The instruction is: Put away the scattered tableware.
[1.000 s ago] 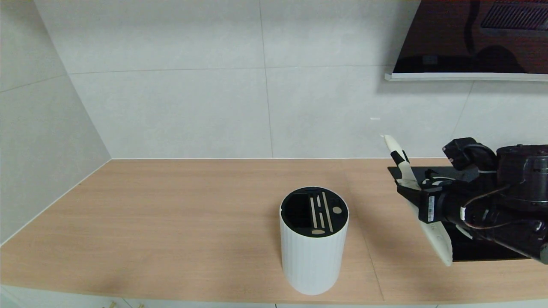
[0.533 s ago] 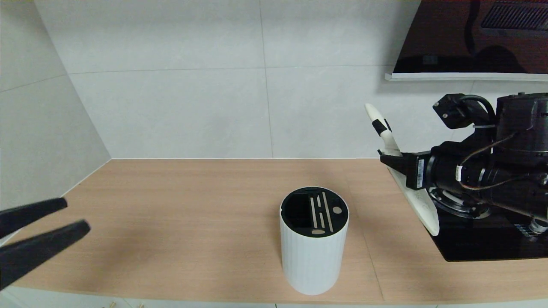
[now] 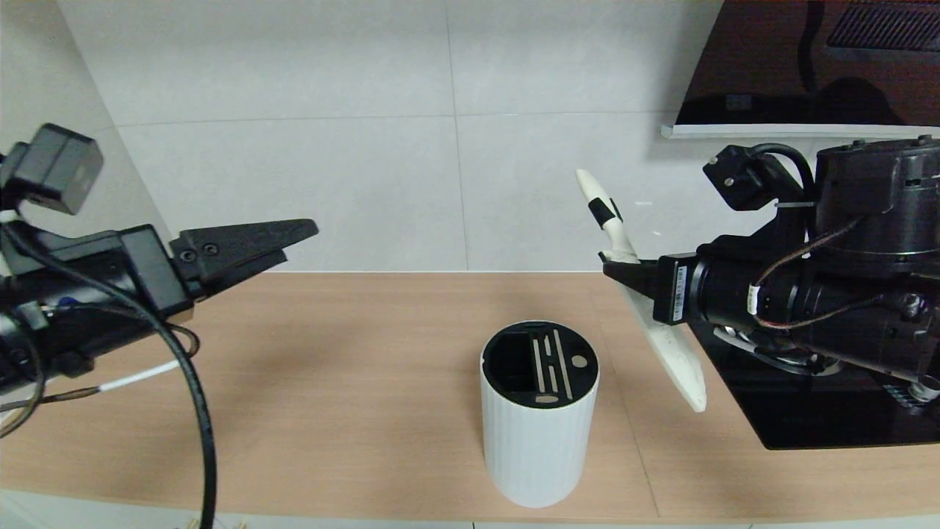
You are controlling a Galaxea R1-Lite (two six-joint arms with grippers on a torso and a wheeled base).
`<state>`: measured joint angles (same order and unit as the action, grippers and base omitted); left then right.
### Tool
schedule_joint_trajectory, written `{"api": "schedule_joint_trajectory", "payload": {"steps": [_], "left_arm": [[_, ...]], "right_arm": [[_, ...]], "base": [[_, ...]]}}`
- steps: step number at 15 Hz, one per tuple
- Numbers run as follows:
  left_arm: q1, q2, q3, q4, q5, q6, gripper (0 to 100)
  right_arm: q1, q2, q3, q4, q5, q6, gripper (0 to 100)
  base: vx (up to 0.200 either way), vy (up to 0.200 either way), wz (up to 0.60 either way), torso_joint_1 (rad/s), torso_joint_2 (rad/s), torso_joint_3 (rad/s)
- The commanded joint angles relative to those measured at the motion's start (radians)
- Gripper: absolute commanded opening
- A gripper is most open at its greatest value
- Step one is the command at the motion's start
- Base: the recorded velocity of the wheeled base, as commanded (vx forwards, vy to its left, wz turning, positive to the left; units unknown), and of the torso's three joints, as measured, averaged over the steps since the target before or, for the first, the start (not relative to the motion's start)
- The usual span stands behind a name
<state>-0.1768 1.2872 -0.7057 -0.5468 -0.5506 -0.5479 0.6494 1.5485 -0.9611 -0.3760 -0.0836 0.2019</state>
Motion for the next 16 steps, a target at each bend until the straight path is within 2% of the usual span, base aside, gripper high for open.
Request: {"api": "schedule_joint_trajectory", "payload": {"steps": [1, 3, 5, 7, 9, 10, 12, 16], "left_arm": [[-0.072, 0.096, 0.009, -0.042, 0.001, -0.072, 100], [-0.125, 0.107, 0.006, -0.11, 0.001, -0.202, 100], [-0.174, 0.132, 0.006, -0.193, 0.001, -0.313, 100], [-0.204, 0.17, 0.006, -0.271, 0.005, -0.403, 100], [-0.214, 0.211, 0.006, -0.326, 0.006, -0.461, 100], [-0.227, 0.23, 0.008, -0.343, 0.006, -0.477, 100], [-0.245, 0.254, 0.009, -0.348, 0.008, -0.48, 100], [-0.322, 0.3, 0.006, -0.352, 0.071, -0.48, 100]], "right_arm": [[0.041, 0.004, 0.001, -0.003, -0.004, 0.002, 0], [0.085, 0.001, 0.004, -0.003, -0.008, 0.017, 0], [0.127, 0.007, 0.005, -0.003, -0.01, 0.045, 0], [0.167, 0.013, 0.002, -0.004, -0.016, 0.059, 0], [0.194, 0.018, -0.004, -0.009, -0.045, 0.067, 0], [0.208, 0.021, -0.005, -0.024, -0.047, 0.073, 0], [0.225, 0.028, -0.01, -0.037, -0.048, 0.08, 0], [0.254, 0.056, -0.016, -0.044, -0.048, 0.093, 0]], "base": [[0.0, 0.0, 0.0, 0.0, 0.0, 0.0], [0.0, 0.0, 0.0, 0.0, 0.0, 0.0], [0.0, 0.0, 0.0, 0.0, 0.0, 0.0], [0.0, 0.0, 0.0, 0.0, 0.0, 0.0], [0.0, 0.0, 0.0, 0.0, 0.0, 0.0], [0.0, 0.0, 0.0, 0.0, 0.0, 0.0], [0.0, 0.0, 0.0, 0.0, 0.0, 0.0], [0.0, 0.0, 0.0, 0.0, 0.0, 0.0]]}}
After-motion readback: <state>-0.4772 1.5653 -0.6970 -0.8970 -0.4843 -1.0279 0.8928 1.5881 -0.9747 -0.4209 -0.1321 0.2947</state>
